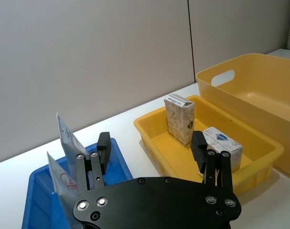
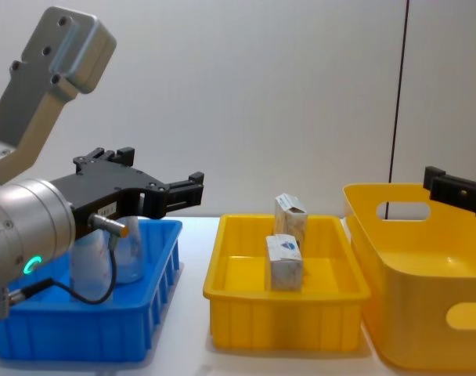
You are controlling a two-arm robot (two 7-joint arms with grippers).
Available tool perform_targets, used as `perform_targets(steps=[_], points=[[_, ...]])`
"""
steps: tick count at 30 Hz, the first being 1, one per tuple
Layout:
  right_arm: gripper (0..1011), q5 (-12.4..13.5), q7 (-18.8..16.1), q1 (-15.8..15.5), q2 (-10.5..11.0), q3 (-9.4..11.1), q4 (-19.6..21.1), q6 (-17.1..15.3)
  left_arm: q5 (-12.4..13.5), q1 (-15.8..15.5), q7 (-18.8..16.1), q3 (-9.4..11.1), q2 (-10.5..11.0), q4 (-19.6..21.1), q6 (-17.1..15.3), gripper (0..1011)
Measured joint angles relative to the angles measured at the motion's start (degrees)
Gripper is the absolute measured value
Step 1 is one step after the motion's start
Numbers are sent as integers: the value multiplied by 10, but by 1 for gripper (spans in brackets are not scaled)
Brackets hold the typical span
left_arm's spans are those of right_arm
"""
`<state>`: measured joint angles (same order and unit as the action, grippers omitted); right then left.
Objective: Bimanual collaborative sorting of washing and personal care products
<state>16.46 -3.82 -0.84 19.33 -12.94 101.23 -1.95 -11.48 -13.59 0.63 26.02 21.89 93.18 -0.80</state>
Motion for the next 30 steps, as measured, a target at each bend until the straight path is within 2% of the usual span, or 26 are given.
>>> perform_targets(steps=[30], points=[[1004, 0, 0, 0, 0, 0, 0, 0, 0, 0, 0, 0, 0, 0, 0, 1001]])
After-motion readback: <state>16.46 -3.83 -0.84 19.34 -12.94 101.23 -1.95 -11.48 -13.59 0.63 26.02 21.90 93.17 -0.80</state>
